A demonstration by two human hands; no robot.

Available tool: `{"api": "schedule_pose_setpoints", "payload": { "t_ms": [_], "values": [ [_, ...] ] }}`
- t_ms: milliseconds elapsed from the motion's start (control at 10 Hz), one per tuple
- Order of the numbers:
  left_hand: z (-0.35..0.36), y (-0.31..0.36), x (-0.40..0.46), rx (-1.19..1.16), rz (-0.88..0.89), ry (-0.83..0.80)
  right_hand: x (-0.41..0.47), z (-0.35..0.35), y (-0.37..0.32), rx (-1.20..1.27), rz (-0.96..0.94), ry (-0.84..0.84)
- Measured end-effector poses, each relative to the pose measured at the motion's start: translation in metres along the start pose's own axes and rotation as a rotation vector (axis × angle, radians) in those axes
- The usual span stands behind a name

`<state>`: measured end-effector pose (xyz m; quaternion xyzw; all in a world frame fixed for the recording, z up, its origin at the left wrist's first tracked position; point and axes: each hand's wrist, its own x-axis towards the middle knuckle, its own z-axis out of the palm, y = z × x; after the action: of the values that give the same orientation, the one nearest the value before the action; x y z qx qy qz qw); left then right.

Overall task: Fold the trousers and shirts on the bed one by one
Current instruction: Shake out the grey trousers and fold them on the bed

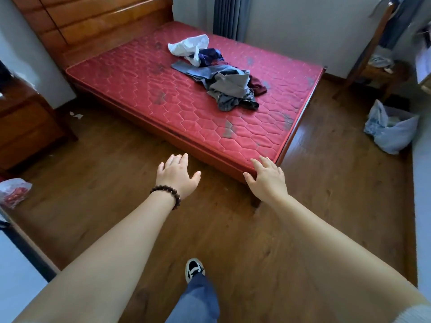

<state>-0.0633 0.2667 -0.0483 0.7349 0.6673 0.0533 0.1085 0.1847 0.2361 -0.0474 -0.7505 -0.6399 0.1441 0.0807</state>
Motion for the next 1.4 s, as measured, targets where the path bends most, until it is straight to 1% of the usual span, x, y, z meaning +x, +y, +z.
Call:
{"api": "schedule_pose_setpoints", "payload": {
  "t_ms": [300, 600, 800, 1000, 1200, 1400],
  "values": [
    [-0.035, -0.034, 0.158, -0.001, 0.033, -0.015, 0.154, -0.017, -0.061, 0.033, 0.0, 0.037],
    [-0.028, -0.055, 0.305, 0.014, 0.071, -0.045, 0.297, -0.002, -0.078, 0.026, 0.037, 0.051],
    [-0.025, -0.057, 0.447, 0.049, 0.089, -0.063, 0.434, 0.002, -0.076, 0.041, 0.102, 0.08],
    [-0.055, -0.042, 0.59, 0.05, 0.112, -0.058, 0.563, -0.019, -0.096, 0.077, 0.15, 0.09],
    [-0.071, -0.032, 0.681, 0.046, 0.151, -0.068, 0.642, -0.033, -0.104, 0.076, 0.164, 0.081],
    [-0.069, -0.036, 0.748, 0.078, 0.199, -0.109, 0.691, -0.03, -0.102, 0.095, 0.228, 0.087]
  ]
}}
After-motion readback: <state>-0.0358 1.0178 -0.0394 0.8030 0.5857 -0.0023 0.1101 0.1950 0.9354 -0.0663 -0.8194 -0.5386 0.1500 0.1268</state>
